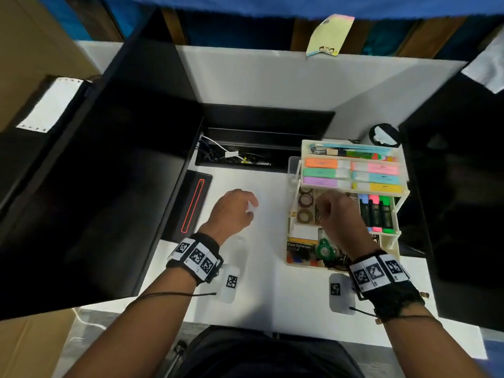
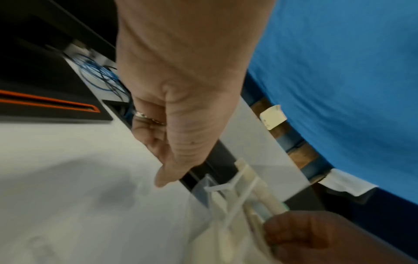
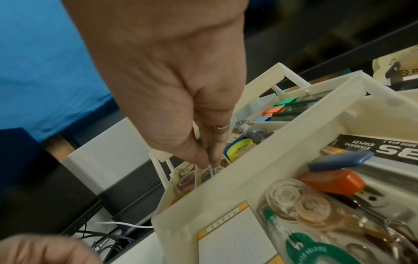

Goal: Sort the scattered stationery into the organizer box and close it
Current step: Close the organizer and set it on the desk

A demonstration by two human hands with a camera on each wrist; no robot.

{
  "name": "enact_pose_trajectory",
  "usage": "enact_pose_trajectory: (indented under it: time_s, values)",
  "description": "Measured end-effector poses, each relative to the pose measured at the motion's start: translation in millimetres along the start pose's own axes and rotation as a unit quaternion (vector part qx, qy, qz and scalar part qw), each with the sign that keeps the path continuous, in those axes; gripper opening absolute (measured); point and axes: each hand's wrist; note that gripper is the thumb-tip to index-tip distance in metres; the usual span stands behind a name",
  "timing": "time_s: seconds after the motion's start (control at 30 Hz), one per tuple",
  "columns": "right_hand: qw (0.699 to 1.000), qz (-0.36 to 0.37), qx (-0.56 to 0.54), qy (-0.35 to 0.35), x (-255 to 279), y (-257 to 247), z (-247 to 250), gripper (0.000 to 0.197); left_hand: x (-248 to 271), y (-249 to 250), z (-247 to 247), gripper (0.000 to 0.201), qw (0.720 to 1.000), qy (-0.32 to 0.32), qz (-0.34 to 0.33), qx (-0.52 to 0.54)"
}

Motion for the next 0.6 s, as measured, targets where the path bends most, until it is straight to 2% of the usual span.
enact_pose_trajectory:
  time_s: [0.1, 0.2, 0.27, 0.37, 0.47, 0.6]
  values:
    - [0.999, 0.005, 0.047, 0.013, 4, -2, -7, 0.021, 10, -40, -12, 0.038, 0.995, -0.069, 0.044, -0.055]
    - [0.997, -0.002, 0.058, 0.048, 12, -9, -10, 0.028, 23, -62, -30, 0.051, 0.99, -0.113, 0.035, -0.082]
    - [0.996, -0.013, 0.062, 0.068, 19, -14, -10, 0.03, 28, -69, -41, 0.05, 0.991, -0.103, 0.023, -0.078]
    - [0.996, -0.037, 0.053, 0.068, 24, -17, -14, 0.026, 28, -69, -53, 0.034, 0.994, -0.058, -0.002, -0.09]
    - [0.996, -0.053, 0.03, 0.072, 29, -13, -17, 0.016, 26, -66, -55, 0.019, 0.994, -0.042, -0.017, -0.101]
    - [0.994, -0.079, -0.009, 0.076, 42, -1, -17, 0.013, 25, -65, -58, 0.019, 0.99, -0.044, -0.026, -0.132]
Point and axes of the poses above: each hand's wrist, its own x-axis away from the middle knuckle, its own z-axis out of the back of the hand, y = z × x, and after that the axes turned 4 degrees about -z, right-handed
